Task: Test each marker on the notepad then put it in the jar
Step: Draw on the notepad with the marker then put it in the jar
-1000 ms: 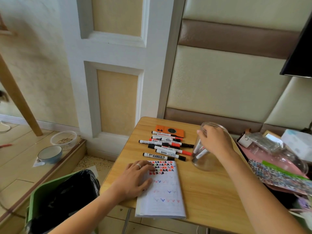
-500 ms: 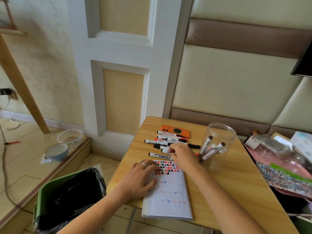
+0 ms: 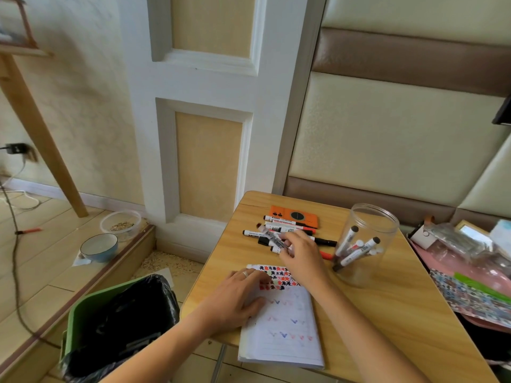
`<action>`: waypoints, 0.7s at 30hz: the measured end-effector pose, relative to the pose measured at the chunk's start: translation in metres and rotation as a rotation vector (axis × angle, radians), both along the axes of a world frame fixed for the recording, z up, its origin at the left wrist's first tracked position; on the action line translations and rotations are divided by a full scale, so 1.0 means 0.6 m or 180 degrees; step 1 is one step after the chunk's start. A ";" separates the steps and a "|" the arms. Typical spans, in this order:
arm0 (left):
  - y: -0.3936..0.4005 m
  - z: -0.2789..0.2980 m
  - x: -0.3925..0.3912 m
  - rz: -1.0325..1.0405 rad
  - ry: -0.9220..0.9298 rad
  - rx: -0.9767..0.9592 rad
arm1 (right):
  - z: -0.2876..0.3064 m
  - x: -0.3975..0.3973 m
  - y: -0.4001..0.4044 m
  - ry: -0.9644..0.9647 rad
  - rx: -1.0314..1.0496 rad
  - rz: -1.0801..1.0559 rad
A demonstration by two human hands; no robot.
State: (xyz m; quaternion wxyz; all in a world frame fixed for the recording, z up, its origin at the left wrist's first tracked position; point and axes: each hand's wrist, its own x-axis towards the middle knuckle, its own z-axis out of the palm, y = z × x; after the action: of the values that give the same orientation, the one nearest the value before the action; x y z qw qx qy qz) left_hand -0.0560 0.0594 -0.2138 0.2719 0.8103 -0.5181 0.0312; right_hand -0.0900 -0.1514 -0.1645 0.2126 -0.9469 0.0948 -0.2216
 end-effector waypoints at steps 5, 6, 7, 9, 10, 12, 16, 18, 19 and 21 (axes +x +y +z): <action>0.005 0.000 -0.005 0.0022 0.0515 -0.0223 | 0.015 -0.049 0.034 -0.0092 0.2256 0.0297; 0.005 0.000 -0.005 0.0063 0.0584 -0.0237 | 0.014 -0.060 0.040 0.0020 0.2711 0.0455; 0.005 0.001 -0.006 0.0082 0.0620 -0.0241 | 0.012 -0.069 0.045 0.0103 0.3033 0.0593; 0.004 0.000 -0.003 0.0041 0.0568 -0.0328 | 0.001 -0.082 0.051 0.0190 0.3330 0.0759; 0.003 -0.002 -0.001 0.0037 0.0519 -0.0398 | -0.005 -0.085 0.052 0.0185 0.3442 0.0818; 0.003 -0.005 0.002 0.0130 0.0413 -0.0477 | -0.013 -0.088 0.049 0.0086 0.3739 0.0854; 0.000 -0.008 0.002 0.0335 0.0292 -0.0463 | -0.017 -0.091 0.031 -0.0326 0.3970 0.0601; -0.002 -0.008 0.001 0.0378 0.0234 -0.0466 | -0.017 -0.092 0.022 -0.0381 0.3659 0.0576; -0.003 -0.009 0.002 0.0417 0.0221 -0.0480 | -0.016 -0.092 0.018 -0.0354 0.3379 0.0590; -0.003 -0.010 0.004 0.0517 0.0188 -0.0490 | -0.017 -0.088 0.008 -0.0280 0.2504 0.0605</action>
State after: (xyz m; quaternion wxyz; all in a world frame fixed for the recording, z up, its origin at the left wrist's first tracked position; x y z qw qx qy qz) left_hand -0.0534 0.0574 -0.2196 0.3450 0.8270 -0.4385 0.0690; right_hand -0.1431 -0.1467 -0.1747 0.5821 -0.7875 0.0752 -0.1881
